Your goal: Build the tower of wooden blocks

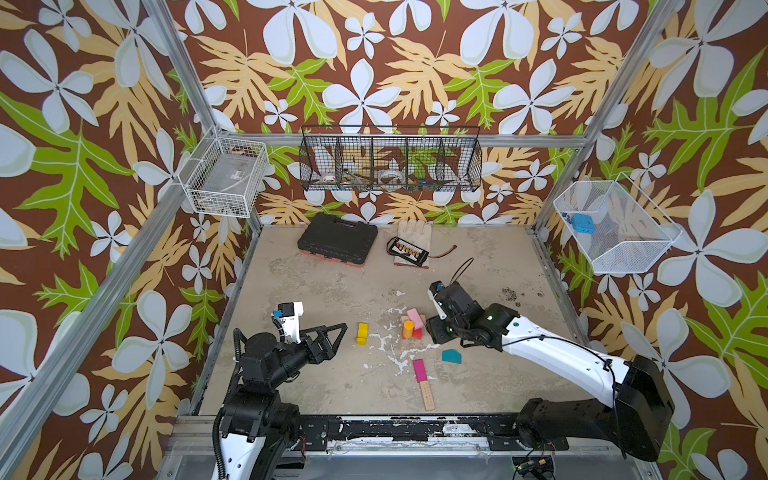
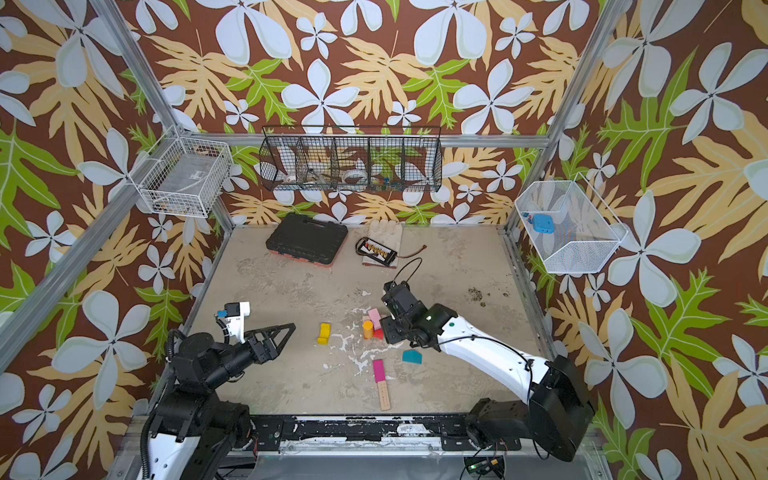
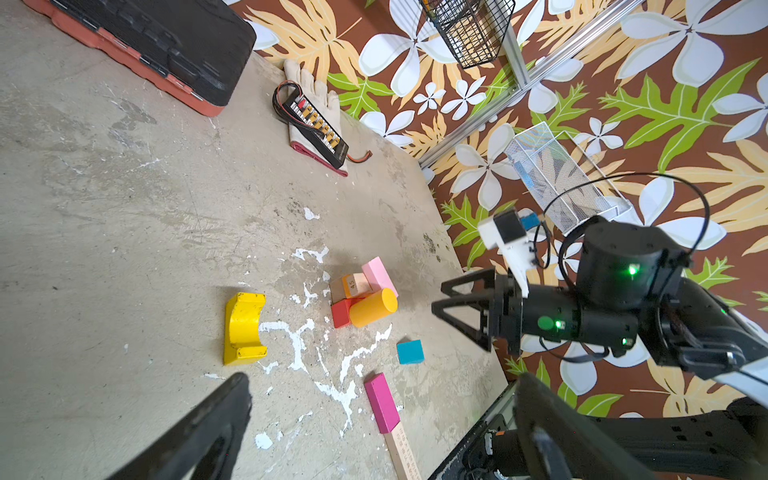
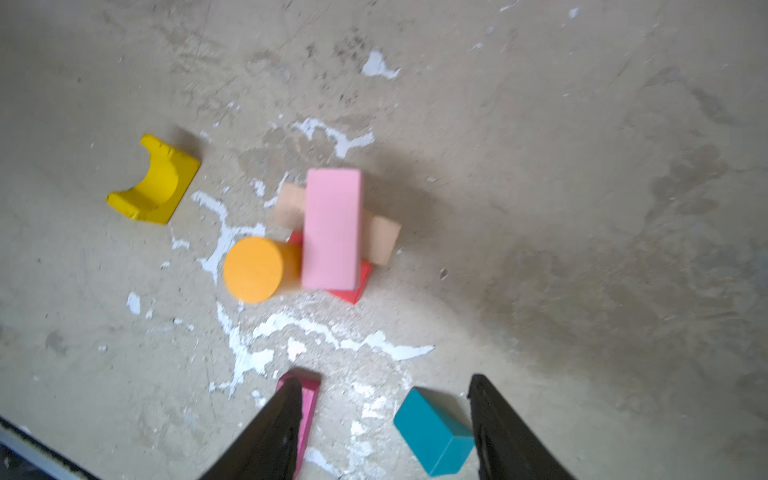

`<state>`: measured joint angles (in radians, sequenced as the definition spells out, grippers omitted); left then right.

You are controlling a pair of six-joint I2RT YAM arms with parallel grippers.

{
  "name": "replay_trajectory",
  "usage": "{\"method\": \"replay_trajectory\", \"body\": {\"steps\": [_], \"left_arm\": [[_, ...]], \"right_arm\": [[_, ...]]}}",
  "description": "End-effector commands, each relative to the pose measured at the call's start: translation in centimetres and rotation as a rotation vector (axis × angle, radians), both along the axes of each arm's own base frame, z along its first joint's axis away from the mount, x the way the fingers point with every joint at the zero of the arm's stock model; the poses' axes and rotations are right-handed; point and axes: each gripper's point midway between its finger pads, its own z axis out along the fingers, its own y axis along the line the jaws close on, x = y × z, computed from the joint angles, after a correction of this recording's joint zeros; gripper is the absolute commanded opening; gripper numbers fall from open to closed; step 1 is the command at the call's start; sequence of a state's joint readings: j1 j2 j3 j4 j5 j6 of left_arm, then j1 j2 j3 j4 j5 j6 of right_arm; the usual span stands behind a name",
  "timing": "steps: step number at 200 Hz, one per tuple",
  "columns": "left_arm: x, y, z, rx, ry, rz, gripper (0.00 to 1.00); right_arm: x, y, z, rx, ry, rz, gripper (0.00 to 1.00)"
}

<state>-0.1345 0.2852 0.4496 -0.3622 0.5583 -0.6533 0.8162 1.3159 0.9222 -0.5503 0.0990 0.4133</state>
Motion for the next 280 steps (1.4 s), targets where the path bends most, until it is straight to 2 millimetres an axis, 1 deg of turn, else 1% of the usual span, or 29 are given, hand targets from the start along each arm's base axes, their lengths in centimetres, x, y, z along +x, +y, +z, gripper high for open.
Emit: {"method": "replay_trajectory", "body": {"steps": [1, 26, 45, 70, 100, 131, 160, 190, 203, 221, 232, 256, 280], "left_arm": [[0.1, -0.1, 0.6, -0.006, -0.026, -0.004, 1.00], [0.0, -0.1, 0.5, -0.006, -0.026, -0.004, 1.00], [0.1, -0.1, 0.5, -0.006, -0.026, -0.002, 1.00], [0.1, -0.1, 0.5, -0.006, -0.024, -0.003, 1.00], [0.1, -0.1, 0.5, -0.006, -0.026, -0.004, 1.00], [0.1, 0.0, 0.6, -0.006, -0.027, -0.002, 1.00], [0.0, -0.1, 0.6, -0.007, -0.031, -0.003, 1.00], [0.0, -0.1, 0.6, -0.007, -0.029, -0.002, 1.00], [0.0, -0.1, 0.6, -0.008, -0.030, -0.003, 1.00], [0.0, 0.0, 0.6, -0.007, -0.030, -0.002, 1.00], [0.0, -0.1, 0.6, -0.008, -0.029, -0.003, 1.00], [0.0, -0.1, 0.7, -0.008, -0.031, -0.003, 1.00], [0.1, 0.0, 0.5, -0.008, -0.028, -0.002, 1.00]], "right_arm": [[-1.6, 0.7, -1.6, -0.030, 0.020, 0.021, 0.67], [-3.7, 1.8, -4.2, -0.062, 0.078, 0.072, 0.67], [-4.8, 2.6, -5.9, -0.082, 0.115, 0.109, 0.67], [-5.8, 3.3, -7.4, -0.123, 0.146, 0.140, 0.65], [-6.3, 3.6, -9.2, -0.137, 0.187, 0.148, 0.60], [-6.3, 3.7, -10.2, -0.162, 0.205, 0.145, 0.56], [-6.3, 4.0, -10.5, -0.164, 0.213, 0.151, 0.45], [-6.5, 4.0, -10.4, -0.159, 0.216, 0.154, 0.29], [-6.5, 4.2, -9.8, -0.151, 0.211, 0.166, 0.26], [-6.0, 4.0, -7.9, -0.161, 0.172, 0.175, 0.22], [-5.3, 3.8, -6.1, -0.176, 0.132, 0.172, 0.20], [-3.7, 3.6, -1.3, -0.199, 0.032, 0.179, 0.17], [-1.6, 3.9, 3.4, -0.179, -0.060, 0.186, 0.13]]}}
